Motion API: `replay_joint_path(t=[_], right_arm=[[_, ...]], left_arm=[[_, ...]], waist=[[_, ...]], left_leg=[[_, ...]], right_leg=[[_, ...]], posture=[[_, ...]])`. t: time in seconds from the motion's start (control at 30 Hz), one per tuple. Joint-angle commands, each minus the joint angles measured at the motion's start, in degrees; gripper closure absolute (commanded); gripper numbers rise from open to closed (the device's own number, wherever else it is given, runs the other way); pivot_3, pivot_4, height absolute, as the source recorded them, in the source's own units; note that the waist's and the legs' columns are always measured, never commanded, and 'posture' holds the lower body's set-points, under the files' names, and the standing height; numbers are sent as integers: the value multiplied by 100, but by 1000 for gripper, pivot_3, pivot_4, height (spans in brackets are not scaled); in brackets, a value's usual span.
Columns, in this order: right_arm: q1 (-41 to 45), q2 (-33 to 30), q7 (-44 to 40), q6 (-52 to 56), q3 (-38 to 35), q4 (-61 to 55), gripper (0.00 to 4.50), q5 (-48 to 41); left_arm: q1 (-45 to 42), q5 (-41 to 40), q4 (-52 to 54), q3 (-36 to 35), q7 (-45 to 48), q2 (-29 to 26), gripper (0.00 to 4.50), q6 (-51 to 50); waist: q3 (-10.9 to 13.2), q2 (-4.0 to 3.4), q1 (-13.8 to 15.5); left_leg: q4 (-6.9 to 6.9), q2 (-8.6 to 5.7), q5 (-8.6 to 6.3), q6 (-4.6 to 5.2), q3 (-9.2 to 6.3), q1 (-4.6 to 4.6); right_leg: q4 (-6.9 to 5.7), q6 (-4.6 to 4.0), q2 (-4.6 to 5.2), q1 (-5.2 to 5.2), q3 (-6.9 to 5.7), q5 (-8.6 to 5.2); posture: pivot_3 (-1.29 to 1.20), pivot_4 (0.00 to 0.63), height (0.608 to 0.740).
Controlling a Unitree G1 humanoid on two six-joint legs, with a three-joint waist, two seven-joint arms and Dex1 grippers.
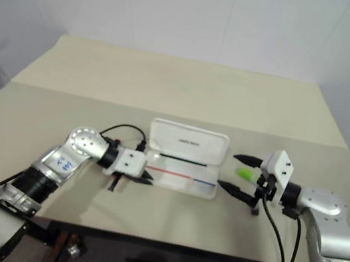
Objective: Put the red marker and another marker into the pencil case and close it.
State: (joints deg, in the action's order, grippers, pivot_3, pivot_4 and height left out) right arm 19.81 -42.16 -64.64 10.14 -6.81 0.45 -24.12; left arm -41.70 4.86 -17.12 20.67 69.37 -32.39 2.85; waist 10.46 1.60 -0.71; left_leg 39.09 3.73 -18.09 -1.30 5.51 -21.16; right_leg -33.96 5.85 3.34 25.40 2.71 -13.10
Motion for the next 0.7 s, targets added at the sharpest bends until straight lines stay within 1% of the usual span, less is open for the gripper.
replay_joint_path(t=[0.03, 0.2, 0.27, 0.3, 0.7], right_arm=[[58, -19, 33, -65, -111, -144, 0, -63], [70, -19, 40, -82, -109, -107, 0, -47], [78, -13, 47, -88, -105, -98, 0, -41], [81, -9, 51, -91, -101, -95, 0, -39], [83, 8, 78, -108, -79, -79, 0, -9]], left_arm=[[96, -56, 390, -70, -62, 15, 4493, -375], [129, 64, 817, -25, -193, 7, 4493, -874], [79, 115, 936, -19, -259, 6, 4493, -1041], [47, 115, 1010, -26, -271, 9, 4493, -1128], [117, -7, 1990, -59, -211, -86, 4493, -1771]], waist=[[0, 0, -9], [0, 0, -8], [0, 0, 0], [0, 0, 2], [1, 1, 1]], left_leg=[[0, 0, 1, 0, 0, -1], [0, -1, -2, 2, -1, -5], [-1, -1, -6, 5, -1, -6], [-1, -1, -7, 5, -2, -8], [-4, -1, -10, 6, -2, -13]], right_leg=[[0, 0, 0, 0, 1, 0], [1, 12, 0, 1, 1, 7], [2, 43, 0, 1, 0, 24], [5, 46, 0, 1, -1, 26], [13, 42, 0, 2, -1, 23]], posture=[[0, 150, 740], [0, 150, 740], [0, 150, 740], [0, 150, 740], [0, 150, 740]])
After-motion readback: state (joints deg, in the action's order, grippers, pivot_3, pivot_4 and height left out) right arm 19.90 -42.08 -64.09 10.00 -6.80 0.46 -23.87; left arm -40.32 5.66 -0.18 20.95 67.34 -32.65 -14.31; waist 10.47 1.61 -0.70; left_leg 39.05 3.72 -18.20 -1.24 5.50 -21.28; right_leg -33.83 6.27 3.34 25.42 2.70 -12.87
